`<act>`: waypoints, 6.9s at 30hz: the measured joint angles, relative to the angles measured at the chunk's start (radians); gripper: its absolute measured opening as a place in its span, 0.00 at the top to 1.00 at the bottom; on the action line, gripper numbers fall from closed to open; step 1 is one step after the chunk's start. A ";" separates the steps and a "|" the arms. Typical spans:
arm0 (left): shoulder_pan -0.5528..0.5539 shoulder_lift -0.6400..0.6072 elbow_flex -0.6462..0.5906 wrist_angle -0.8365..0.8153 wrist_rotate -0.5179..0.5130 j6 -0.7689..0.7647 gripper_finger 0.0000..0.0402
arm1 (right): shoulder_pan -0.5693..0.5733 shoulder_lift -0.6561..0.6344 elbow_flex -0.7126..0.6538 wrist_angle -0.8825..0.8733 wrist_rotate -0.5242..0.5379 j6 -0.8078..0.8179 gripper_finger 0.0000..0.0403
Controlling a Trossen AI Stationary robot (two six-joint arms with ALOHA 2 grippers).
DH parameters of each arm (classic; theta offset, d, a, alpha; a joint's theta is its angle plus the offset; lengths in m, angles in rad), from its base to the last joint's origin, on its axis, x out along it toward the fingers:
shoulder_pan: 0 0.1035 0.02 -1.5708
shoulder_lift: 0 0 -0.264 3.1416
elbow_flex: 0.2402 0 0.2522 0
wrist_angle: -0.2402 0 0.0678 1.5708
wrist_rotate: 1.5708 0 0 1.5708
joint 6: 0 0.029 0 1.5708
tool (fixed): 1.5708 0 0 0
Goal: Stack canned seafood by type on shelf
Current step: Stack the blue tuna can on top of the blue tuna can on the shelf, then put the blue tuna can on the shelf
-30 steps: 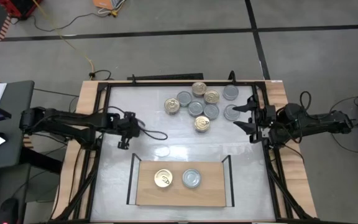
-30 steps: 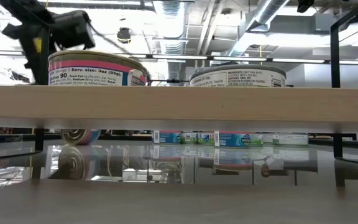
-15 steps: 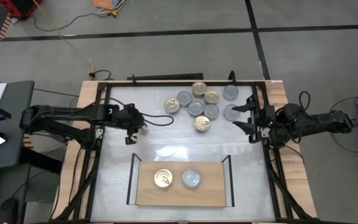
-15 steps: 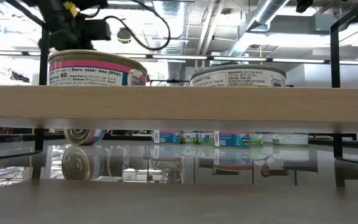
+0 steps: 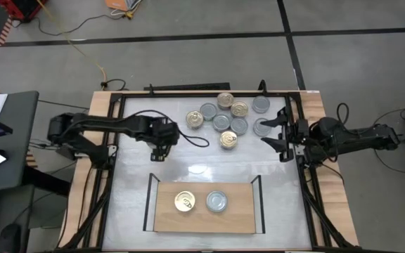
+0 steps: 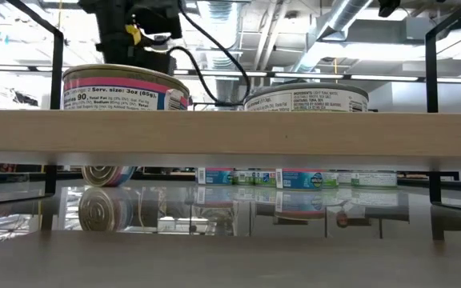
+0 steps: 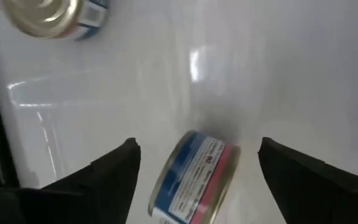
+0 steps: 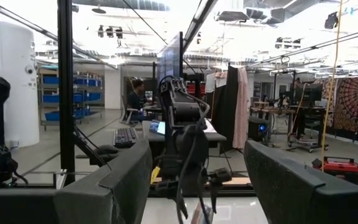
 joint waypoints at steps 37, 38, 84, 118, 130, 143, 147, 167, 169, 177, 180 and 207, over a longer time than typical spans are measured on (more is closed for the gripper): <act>0.090 0.176 0.457 -0.313 0.634 0.062 0.57 | 0.000 0.000 0.000 -0.005 0.000 -0.011 0.30; 0.082 0.174 0.472 -0.280 0.701 0.031 0.57 | 0.000 -0.001 0.000 -0.009 0.000 -0.011 0.30; -0.283 0.441 0.479 -0.028 0.945 -0.398 0.35 | 0.000 -0.005 0.000 -0.007 0.000 -0.012 0.30; -0.244 0.441 0.555 -0.157 0.783 -0.273 0.20 | 0.000 -0.003 0.000 -0.003 0.000 -0.013 0.30; -0.119 0.409 0.555 -0.175 0.580 -0.134 0.20 | 0.000 -0.003 0.000 -0.006 0.000 -0.011 0.30; -0.064 0.401 0.497 -0.161 0.792 -0.196 0.20 | 0.000 -0.003 0.000 -0.019 0.000 -0.026 0.30; -0.089 0.401 0.488 -0.154 0.701 -0.149 0.20 | 0.000 -0.003 0.000 -0.014 0.000 -0.025 0.30; -0.088 0.296 0.502 -0.086 0.383 -0.167 0.20 | 0.000 -0.002 0.000 -0.007 0.000 -0.019 0.30; -0.100 0.296 0.502 -0.085 0.383 -0.185 0.20 | 0.000 -0.002 0.000 -0.007 0.000 -0.019 0.30; -0.261 0.296 0.502 -0.050 0.167 -0.164 0.20 | 0.000 -0.002 0.000 -0.007 0.000 -0.022 0.30; -0.318 0.296 0.481 0.011 0.082 -0.175 0.20 | 0.000 -0.002 0.000 -0.007 0.000 -0.027 0.30; -0.334 0.298 0.198 0.316 0.091 -0.203 0.20 | 0.000 -0.002 0.000 -0.001 0.000 -0.029 0.30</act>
